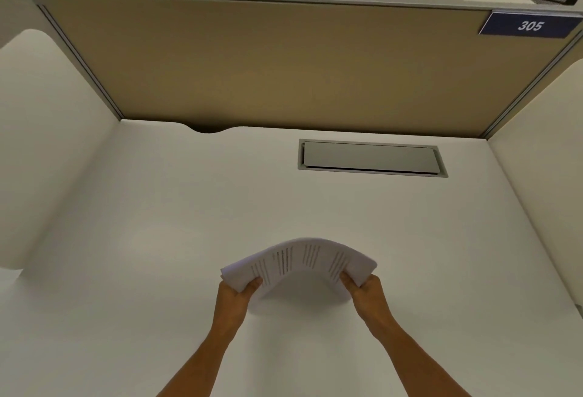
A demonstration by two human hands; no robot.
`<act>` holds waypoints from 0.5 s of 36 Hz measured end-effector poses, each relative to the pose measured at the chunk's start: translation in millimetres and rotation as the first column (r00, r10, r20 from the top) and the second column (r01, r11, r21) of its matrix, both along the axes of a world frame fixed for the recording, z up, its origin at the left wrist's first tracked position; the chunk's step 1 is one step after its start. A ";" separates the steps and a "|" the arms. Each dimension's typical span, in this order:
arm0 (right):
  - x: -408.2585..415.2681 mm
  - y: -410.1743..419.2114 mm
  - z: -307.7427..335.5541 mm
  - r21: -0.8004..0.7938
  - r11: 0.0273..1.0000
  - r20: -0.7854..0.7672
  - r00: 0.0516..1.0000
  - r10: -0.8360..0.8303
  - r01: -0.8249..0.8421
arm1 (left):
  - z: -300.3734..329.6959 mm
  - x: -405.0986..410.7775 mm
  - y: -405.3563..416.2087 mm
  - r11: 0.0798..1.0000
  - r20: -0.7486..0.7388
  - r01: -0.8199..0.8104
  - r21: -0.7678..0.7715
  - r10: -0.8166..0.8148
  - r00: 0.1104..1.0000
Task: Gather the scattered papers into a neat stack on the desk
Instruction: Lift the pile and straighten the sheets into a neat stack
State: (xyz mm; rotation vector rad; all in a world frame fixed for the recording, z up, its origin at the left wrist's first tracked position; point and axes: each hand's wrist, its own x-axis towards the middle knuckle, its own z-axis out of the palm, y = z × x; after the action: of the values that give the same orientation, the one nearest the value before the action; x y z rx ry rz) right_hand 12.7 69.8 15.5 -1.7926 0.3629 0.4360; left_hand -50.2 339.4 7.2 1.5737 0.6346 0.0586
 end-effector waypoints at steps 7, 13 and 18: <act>17.3 -6.7 12.5 -0.120 0.983 0.052 0.988 0.143 -0.136 | -2.3 -1.1 4.6 0.999 -0.049 0.003 -0.034 -0.004 0.999; 52.8 -7.0 63.9 -0.381 0.816 0.101 0.858 0.503 -0.434 | 20.0 4.2 22.6 0.999 0.031 -0.026 -0.041 0.027 0.999; 78.3 3.3 123.8 -0.600 0.577 0.066 0.684 0.727 -0.555 | 34.9 12.3 36.3 0.985 -0.026 -0.157 -0.064 0.156 0.987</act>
State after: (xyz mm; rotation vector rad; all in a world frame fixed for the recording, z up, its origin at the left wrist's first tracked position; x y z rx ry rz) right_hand 91.0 73.1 139.4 -2.5053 -0.5012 0.5898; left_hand -37.9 375.7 42.1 1.4604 0.7687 0.1376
